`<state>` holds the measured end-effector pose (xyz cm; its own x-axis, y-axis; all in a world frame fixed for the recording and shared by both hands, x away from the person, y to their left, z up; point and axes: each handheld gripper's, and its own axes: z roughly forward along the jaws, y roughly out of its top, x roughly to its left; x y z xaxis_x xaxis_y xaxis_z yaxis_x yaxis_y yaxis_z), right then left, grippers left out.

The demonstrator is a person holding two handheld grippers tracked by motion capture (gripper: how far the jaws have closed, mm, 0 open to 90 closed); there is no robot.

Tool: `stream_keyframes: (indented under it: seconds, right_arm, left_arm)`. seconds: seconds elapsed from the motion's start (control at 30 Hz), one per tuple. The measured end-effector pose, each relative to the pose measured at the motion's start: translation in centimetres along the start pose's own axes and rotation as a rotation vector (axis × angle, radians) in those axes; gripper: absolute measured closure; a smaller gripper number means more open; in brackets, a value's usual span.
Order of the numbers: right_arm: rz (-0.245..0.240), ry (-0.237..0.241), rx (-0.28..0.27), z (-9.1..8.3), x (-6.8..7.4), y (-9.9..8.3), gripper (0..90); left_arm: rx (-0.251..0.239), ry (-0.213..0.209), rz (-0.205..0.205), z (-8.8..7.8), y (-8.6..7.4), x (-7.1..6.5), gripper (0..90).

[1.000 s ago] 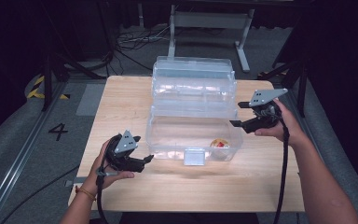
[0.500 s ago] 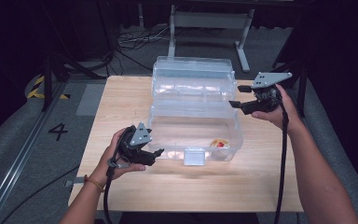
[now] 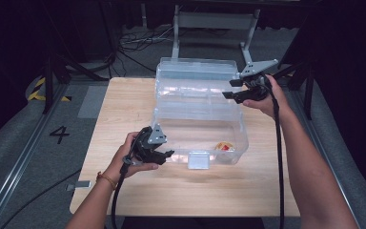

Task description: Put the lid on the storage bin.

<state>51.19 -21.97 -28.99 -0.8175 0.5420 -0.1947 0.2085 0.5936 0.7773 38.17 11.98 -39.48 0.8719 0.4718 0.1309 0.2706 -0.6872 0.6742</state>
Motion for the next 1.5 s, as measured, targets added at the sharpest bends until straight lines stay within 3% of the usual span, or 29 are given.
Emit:
stream_keyframes:
  seconds: [0.1,0.17,0.27,0.33,0.47,0.5,0.57,0.7,0.9,1.0,1.1,1.3,1.5]
  right_arm:
    - [-0.005,0.000,0.031,1.3,-0.3,0.3,54.2]
    - [-0.013,0.001,0.068,2.1,-0.5,0.3,60.5]
    - [-0.014,-0.010,0.109,3.1,-0.9,0.3,65.0]
    - [-0.010,0.008,0.114,3.4,-1.1,0.4,66.3]
    - [-0.029,0.023,0.136,3.7,-1.2,0.7,68.2]
    - [-0.053,0.025,0.149,3.8,-1.1,0.8,69.4]
    - [-0.072,0.028,0.166,4.0,-1.0,0.8,70.7]
    - [-0.103,0.053,0.190,3.8,-1.2,1.1,75.0]
    - [-0.168,0.130,0.267,4.0,-1.8,2.2,81.5]
    - [-0.175,0.130,0.299,4.4,-1.8,2.7,81.0]
    - [-0.210,0.093,0.336,4.9,-1.5,3.3,80.5]
    - [-0.224,0.082,0.365,5.3,-1.1,3.9,82.0]
    - [-0.237,0.121,0.382,5.5,-0.8,4.6,85.1]
  left_arm:
    - [0.047,-0.044,0.014,0.7,0.3,0.2,45.7]
    - [0.095,-0.028,0.047,1.2,0.5,-0.1,53.4]
    - [0.154,-0.046,0.086,1.8,1.0,-0.3,59.4]
    - [0.188,-0.071,0.118,2.1,1.4,-0.3,65.1]
    - [0.220,-0.108,0.143,2.3,1.9,-0.4,72.2]
    - [0.231,-0.108,0.161,2.4,2.1,-0.4,74.3]
    - [0.241,-0.109,0.156,2.5,2.2,-0.4,74.8]
    - [0.219,-0.112,0.132,2.5,2.0,-0.4,74.4]
    - [0.207,-0.064,0.139,2.6,2.3,-1.1,73.3]
    - [0.194,-0.061,0.134,2.7,2.4,-1.2,73.5]
    - [0.198,-0.067,0.130,2.8,2.6,-1.0,74.3]
    - [0.200,-0.074,0.134,3.0,2.8,-0.7,74.9]
    - [0.184,-0.074,0.115,3.3,2.8,-0.8,74.4]
